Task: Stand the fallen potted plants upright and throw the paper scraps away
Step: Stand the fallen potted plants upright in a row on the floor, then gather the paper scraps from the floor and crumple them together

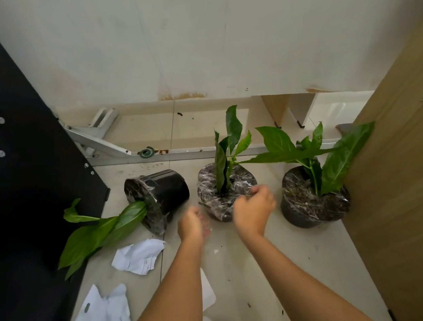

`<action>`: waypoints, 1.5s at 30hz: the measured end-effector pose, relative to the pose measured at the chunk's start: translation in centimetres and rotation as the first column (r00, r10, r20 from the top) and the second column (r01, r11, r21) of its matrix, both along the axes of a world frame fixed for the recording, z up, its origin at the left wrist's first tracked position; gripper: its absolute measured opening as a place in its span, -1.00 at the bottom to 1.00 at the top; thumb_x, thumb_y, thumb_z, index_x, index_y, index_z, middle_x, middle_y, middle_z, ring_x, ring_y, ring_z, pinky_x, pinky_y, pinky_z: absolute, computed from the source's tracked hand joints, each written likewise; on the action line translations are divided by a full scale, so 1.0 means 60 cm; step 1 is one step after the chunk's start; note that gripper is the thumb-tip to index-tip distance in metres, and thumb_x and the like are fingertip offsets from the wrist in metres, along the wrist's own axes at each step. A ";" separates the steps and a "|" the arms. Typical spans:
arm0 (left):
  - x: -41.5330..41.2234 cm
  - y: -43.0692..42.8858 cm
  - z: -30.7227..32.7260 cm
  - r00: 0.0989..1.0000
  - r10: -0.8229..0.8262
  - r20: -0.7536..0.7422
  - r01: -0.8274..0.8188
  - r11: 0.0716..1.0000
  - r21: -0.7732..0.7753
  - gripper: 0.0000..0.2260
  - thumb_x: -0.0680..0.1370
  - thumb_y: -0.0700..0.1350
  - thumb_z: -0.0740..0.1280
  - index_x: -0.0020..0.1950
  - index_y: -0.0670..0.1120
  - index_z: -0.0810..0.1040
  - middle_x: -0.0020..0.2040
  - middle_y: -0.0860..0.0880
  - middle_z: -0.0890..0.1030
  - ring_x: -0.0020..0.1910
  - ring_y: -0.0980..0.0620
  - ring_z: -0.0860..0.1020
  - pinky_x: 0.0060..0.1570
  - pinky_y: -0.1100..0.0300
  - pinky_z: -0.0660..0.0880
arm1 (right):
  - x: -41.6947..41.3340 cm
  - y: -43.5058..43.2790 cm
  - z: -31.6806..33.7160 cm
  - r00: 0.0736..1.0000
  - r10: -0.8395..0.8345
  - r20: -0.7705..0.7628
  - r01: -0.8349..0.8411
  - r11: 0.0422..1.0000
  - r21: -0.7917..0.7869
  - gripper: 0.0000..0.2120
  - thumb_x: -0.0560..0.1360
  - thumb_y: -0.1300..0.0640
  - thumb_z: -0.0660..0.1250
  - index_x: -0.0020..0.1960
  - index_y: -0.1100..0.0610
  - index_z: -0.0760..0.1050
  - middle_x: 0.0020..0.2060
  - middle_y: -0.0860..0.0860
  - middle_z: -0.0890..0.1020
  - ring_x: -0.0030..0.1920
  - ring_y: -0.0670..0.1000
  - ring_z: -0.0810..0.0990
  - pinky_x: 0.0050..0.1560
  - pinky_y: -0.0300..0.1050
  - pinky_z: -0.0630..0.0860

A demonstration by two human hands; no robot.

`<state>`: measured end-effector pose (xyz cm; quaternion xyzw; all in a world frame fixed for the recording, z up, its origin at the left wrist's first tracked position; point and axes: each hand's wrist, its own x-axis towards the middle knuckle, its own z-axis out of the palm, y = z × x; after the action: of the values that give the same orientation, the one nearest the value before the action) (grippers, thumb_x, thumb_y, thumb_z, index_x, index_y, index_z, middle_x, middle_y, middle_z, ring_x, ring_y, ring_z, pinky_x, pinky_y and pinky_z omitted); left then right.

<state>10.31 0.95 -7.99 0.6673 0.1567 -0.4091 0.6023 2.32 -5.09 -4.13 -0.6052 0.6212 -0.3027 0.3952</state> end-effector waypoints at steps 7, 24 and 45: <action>0.039 0.090 0.009 0.959 0.234 -0.163 -0.254 0.960 -0.118 -0.60 0.63 -0.08 0.01 0.38 -0.18 0.42 0.01 -0.35 0.60 -0.02 -0.28 0.58 -0.36 0.27 0.41 | 0.123 0.105 0.013 0.664 0.709 -0.236 -0.737 0.674 -0.050 -0.57 0.51 0.03 0.24 0.29 0.24 0.33 0.19 0.20 0.47 0.24 0.18 0.38 0.24 0.03 0.37; 0.122 0.114 0.010 0.973 0.201 0.116 -0.209 0.976 0.063 -0.67 0.55 -0.13 0.32 0.28 -0.25 0.49 0.24 -0.28 0.57 0.17 -0.28 0.58 -0.04 0.00 0.56 | 0.160 0.070 -0.014 0.927 0.218 0.304 -0.350 0.791 0.501 -0.85 0.53 0.29 0.29 -0.13 0.40 0.50 -0.01 0.27 0.56 0.01 0.35 0.62 -0.08 0.20 0.63; 0.085 0.249 0.030 0.643 -0.746 0.173 0.370 0.501 0.782 -0.24 0.45 -0.03 0.37 0.56 -0.06 0.06 0.56 -0.19 0.11 0.50 -0.24 0.15 0.41 -0.11 0.20 | 0.048 0.146 -0.068 0.576 0.814 0.075 -0.763 0.502 0.406 -0.11 0.29 -0.01 0.54 0.47 0.20 0.19 0.41 0.23 0.37 0.40 0.24 0.35 0.31 0.09 0.39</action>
<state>15.43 15.89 -6.19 0.9316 -0.0977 -0.3141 0.1546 5.23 3.68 -8.23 -0.7458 0.3469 0.0821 0.5627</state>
